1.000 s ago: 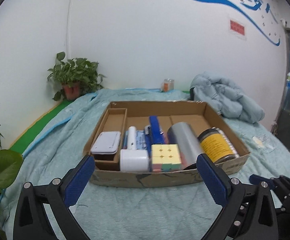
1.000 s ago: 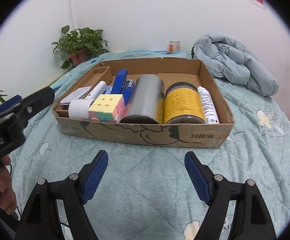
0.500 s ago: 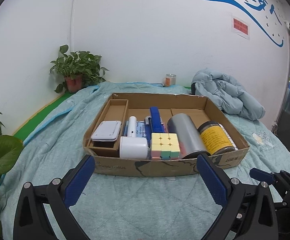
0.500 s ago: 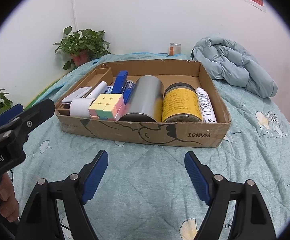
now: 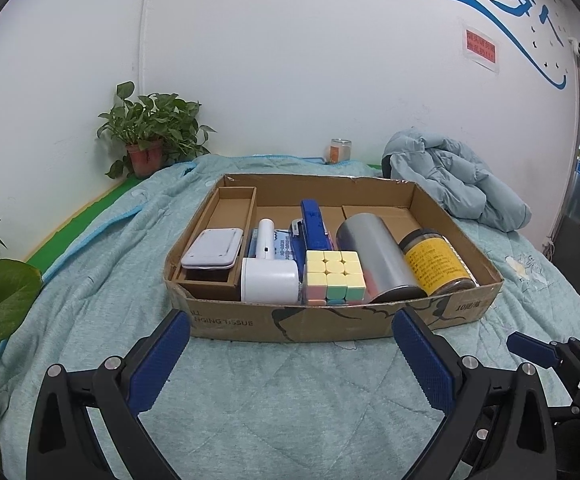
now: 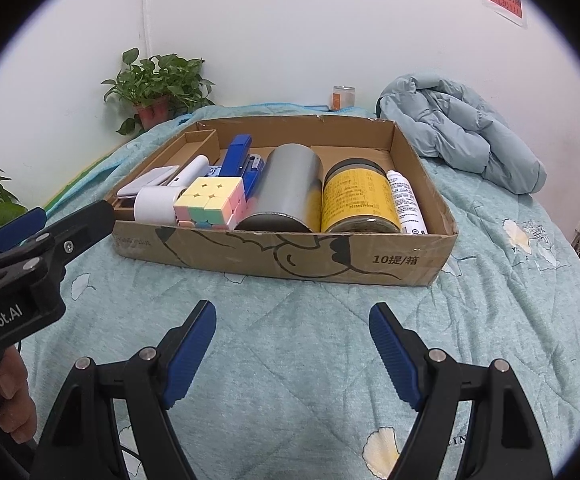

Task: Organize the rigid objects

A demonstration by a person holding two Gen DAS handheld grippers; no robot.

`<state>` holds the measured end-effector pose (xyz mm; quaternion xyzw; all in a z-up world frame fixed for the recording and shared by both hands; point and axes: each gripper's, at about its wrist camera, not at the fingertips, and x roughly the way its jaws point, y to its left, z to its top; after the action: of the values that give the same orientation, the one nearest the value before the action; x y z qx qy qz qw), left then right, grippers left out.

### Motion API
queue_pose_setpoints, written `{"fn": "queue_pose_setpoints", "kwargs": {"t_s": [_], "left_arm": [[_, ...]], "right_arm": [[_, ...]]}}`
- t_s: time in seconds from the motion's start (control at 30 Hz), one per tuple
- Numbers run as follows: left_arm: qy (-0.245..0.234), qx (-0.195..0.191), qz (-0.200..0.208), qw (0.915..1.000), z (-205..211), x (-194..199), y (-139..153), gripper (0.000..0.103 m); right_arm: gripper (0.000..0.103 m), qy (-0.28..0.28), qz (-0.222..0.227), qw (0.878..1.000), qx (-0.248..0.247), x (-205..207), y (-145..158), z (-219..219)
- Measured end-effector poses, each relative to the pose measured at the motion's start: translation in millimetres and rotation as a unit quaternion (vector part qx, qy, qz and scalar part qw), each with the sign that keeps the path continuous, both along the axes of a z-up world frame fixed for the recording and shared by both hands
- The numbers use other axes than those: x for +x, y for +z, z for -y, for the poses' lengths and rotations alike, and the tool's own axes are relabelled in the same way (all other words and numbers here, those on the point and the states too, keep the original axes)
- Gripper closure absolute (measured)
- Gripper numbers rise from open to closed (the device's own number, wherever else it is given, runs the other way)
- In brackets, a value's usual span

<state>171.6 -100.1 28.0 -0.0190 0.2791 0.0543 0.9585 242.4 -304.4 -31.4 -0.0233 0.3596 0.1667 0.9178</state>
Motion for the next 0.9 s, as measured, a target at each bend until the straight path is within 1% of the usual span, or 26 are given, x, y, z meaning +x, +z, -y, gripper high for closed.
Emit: {"fn": "queue_pose_setpoints", "kwargs": {"t_s": [0.13, 0.43, 0.83, 0.9], "left_arm": [[0.004, 0.006, -0.007, 1.0, 2, 2, -3, 0.001], [-0.004, 0.004, -0.018, 0.9998, 6, 6, -10, 0.001], [-0.01, 0.005, -0.02, 0.9997, 10, 13, -11, 0.001], [-0.006, 0.012, -0.019, 0.9997, 12, 14, -11, 0.001]], "right_arm": [[0.024, 0.002, -0.001, 1.0, 0.001, 1, -1, -2], [0.024, 0.004, -0.002, 1.0, -0.005, 2, -3, -1], [0.024, 0.003, 0.004, 1.0, -0.008, 5, 0, -1], [0.024, -0.001, 0.006, 1.0, -0.013, 6, 0, -1]]}}
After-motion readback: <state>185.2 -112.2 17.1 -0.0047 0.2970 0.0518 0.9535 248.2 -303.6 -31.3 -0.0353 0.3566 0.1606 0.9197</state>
